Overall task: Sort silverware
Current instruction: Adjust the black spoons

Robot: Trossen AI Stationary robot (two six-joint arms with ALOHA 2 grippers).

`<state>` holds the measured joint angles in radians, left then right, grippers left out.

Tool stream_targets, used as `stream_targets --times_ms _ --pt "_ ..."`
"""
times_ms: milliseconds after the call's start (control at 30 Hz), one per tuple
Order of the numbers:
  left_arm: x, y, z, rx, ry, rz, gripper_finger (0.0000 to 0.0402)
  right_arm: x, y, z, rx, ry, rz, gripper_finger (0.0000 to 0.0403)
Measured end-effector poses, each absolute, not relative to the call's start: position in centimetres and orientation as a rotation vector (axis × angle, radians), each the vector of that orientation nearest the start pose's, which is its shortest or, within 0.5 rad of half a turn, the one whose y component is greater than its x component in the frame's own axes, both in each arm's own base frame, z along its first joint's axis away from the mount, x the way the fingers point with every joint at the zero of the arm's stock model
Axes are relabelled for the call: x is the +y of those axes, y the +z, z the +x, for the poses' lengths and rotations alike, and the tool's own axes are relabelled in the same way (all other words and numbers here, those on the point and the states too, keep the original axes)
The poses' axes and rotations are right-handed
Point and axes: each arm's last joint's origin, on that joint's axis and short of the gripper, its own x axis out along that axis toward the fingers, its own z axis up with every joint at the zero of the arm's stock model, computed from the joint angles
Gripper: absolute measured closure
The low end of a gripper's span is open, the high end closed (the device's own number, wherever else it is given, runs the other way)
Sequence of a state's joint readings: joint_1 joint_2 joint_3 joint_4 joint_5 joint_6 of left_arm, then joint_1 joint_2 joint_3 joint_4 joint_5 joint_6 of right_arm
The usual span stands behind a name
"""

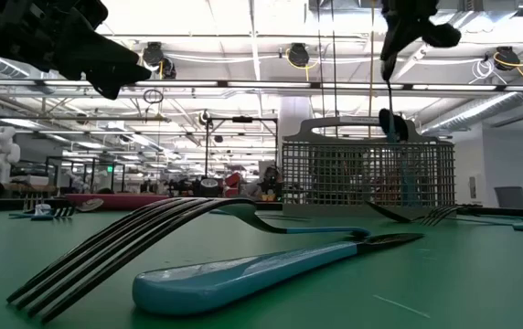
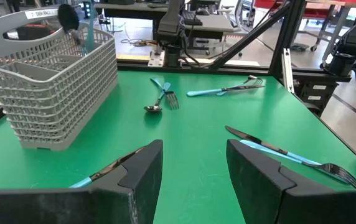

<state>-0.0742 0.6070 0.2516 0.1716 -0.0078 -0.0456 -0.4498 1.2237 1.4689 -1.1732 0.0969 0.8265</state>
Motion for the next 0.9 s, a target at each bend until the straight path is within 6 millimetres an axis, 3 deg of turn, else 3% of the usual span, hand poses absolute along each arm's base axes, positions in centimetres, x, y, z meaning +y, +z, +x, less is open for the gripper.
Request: stream_targets --times_ms 533,700,900 --pt "-1.1 20.7 14.8 0.186 -0.066 -0.040 0.0221 -14.6 32.5 23.7 1.012 -0.972 0.967 0.0403" --pt "-1.1 20.7 14.8 0.186 -0.067 -0.040 0.0221 -15.4 32.1 23.8 1.029 -0.967 0.961 0.0388" --pt "-1.1 20.7 14.8 0.186 -0.066 -0.040 0.0221 -15.4 32.7 23.2 1.004 -0.959 0.949 0.0342"
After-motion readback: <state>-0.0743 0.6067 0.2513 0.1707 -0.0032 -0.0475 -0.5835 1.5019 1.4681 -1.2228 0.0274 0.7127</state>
